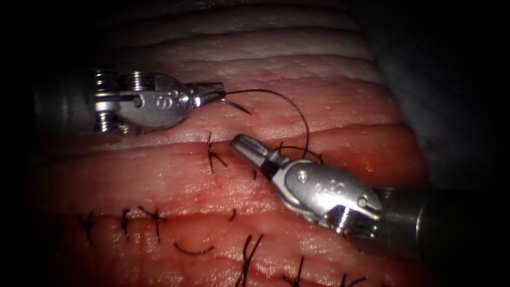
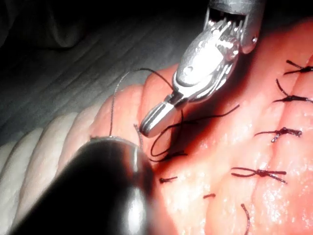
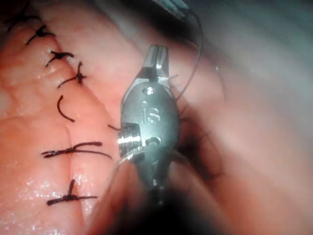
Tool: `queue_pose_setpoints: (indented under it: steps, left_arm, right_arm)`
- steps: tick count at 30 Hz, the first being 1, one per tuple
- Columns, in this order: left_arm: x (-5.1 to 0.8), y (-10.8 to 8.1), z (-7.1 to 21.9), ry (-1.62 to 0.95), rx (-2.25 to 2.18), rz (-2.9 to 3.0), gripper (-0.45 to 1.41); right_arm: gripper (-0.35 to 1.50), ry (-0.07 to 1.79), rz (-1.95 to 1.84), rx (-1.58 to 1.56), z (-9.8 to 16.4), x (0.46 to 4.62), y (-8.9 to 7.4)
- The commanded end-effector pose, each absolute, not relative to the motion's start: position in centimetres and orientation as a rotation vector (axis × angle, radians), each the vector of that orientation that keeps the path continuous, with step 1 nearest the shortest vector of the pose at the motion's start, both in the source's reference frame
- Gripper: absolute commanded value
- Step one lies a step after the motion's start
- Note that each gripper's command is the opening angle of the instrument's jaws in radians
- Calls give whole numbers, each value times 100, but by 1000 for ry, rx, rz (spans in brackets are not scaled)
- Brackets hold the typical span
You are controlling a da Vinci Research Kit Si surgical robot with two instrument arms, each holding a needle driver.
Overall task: Wound Closure
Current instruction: Wrap suture one time clockwise around right tool
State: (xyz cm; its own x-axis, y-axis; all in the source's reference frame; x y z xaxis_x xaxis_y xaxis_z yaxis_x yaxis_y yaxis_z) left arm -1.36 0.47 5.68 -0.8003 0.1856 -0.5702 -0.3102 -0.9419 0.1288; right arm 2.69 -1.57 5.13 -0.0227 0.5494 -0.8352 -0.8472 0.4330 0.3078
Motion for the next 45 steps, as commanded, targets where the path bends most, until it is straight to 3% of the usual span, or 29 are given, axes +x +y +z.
queue_pose_setpoints:
  steps: [1, 11, 19, 25, 28, 29, 33, 39, 45]
  left_arm:
    - [-143, 47, 573, 310, -840, 2736, -45]
    - [-154, 8, 578, 289, -887, 2749, -45]
    - [-183, -10, 588, 252, -928, 2763, -45]
    - [-210, -11, 607, 226, -966, 2765, -45]
    - [-217, -9, 616, 210, -970, 2766, -45]
    - [-223, -7, 626, 200, -976, 2770, -45]
    - [-231, -4, 640, 179, -979, 2781, -45]
    - [-238, 4, 664, 140, -996, 2787, -45]
    - [-239, 16, 686, 105, -1007, 2800, -45]
  right_arm:
    - [-35, 1127, 1154, -353, 519, 264, -145]
    - [-35, 1114, 1169, -373, 532, 238, -110]
    - [-35, 1329, 1122, -259, 527, 229, -88]
    - [7, 1491, 1103, -95, 521, 209, -63]
    - [17, 1541, 1076, -27, 520, 204, -57]
    - [42, 1583, 1049, 49, 520, 198, -51]
    - [61, 1623, 985, 183, 523, 192, -42]
    - [81, 1622, 750, 369, 535, 180, -39]
    - [76, 1580, 512, 486, 543, 177, -52]
